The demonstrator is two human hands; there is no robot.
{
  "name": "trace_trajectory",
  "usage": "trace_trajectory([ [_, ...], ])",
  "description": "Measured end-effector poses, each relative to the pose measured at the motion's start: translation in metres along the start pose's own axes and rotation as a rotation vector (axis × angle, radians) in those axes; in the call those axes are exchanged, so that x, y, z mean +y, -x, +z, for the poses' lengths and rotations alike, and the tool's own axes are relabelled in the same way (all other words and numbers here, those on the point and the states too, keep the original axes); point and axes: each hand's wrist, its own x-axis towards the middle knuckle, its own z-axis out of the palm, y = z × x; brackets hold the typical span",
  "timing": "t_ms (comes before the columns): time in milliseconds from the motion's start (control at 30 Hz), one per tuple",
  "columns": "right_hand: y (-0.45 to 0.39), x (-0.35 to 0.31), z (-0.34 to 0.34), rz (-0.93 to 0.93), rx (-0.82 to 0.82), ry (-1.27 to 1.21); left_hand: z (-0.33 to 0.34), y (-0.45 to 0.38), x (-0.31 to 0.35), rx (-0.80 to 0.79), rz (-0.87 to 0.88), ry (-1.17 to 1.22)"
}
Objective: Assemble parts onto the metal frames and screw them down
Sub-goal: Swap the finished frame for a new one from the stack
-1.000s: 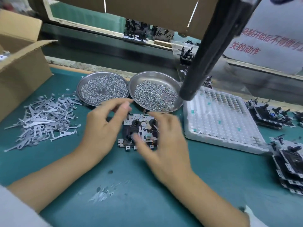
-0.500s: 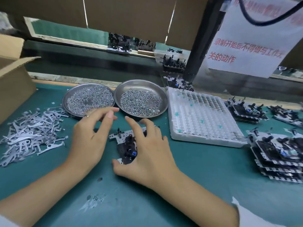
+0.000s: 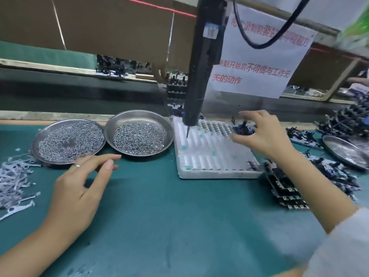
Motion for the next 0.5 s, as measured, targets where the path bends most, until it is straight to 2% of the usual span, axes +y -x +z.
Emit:
trace_trajectory([
  [133,-0.051,0.060,-0.001,0.152,-0.071,0.046,0.002,0.000,0.001,-0.007,0.016,0.001],
  [233,-0.067,0.088,0.007,0.190,-0.160,0.096,0.002,-0.001,0.002,-0.004,0.016,0.010],
  [400,-0.073,0.109,0.012,0.234,-0.207,0.024,0.003,-0.003,0.003,0.010,0.001,0.026],
  [500,-0.079,0.106,0.012,0.214,-0.277,0.166,0.003,-0.004,0.004,0.006,0.014,0.013],
])
